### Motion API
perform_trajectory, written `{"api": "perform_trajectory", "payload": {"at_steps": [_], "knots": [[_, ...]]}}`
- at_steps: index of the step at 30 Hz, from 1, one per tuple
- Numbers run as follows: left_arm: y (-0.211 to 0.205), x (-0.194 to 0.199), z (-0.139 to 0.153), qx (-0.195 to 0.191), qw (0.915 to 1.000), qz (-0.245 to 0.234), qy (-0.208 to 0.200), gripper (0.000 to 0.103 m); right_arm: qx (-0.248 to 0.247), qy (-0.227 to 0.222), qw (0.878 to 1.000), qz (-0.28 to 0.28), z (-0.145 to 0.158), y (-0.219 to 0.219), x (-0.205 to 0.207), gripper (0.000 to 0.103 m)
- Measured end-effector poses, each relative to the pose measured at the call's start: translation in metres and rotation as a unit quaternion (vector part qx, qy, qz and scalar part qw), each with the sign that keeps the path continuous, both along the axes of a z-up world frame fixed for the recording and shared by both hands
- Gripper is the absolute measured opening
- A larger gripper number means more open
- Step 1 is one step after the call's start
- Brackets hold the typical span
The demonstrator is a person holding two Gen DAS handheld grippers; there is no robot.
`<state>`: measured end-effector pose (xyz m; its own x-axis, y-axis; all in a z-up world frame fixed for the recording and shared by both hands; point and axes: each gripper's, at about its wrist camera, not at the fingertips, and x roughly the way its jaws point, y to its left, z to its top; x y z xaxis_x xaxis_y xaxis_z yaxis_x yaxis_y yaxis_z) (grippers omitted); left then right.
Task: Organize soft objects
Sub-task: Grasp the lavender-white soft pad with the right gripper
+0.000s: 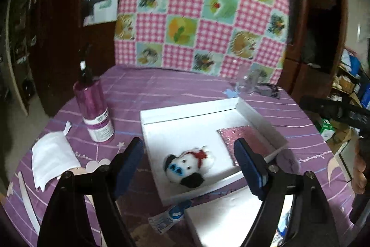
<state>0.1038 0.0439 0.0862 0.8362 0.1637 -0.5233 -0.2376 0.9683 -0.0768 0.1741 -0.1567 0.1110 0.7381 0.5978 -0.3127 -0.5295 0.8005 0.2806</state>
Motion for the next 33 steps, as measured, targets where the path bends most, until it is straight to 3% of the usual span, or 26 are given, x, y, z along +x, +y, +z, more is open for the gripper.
{"api": "perform_trajectory", "payload": {"at_steps": [2,6,9,13,21,26,28,33], "knots": [[-0.006,-0.004,0.003,-0.006,0.9999,-0.011,-0.008,0.082,-0.004,-0.035,0.999,-0.004,-0.002,-0.009,-0.021,0.061],[-0.019,-0.010,0.007,-0.044,0.9978,-0.046,-0.017,0.086,-0.016,-0.044,0.999,-0.015,-0.010,-0.020,-0.037,0.064],[-0.028,-0.009,0.004,-0.055,0.9960,-0.069,-0.013,0.086,-0.006,-0.019,0.999,-0.030,-0.026,-0.033,-0.038,0.065],[-0.038,-0.010,0.000,-0.050,0.9952,-0.084,-0.008,0.086,0.026,0.046,0.997,-0.060,-0.061,-0.048,-0.028,0.065],[-0.058,0.002,-0.019,-0.033,0.9935,-0.104,0.033,0.086,0.026,0.083,0.996,-0.027,-0.099,-0.044,0.002,0.065],[-0.064,0.008,-0.030,-0.024,0.9927,-0.107,0.050,0.086,0.014,0.106,0.994,-0.033,-0.103,-0.034,0.019,0.064],[-0.067,0.008,-0.033,-0.014,0.9930,-0.105,0.052,0.086,0.010,0.113,0.993,-0.044,-0.101,-0.032,0.023,0.057],[-0.072,0.010,-0.038,0.006,0.9926,-0.107,0.058,0.086,0.024,0.138,0.989,-0.041,-0.106,-0.026,0.045,0.052]]}}
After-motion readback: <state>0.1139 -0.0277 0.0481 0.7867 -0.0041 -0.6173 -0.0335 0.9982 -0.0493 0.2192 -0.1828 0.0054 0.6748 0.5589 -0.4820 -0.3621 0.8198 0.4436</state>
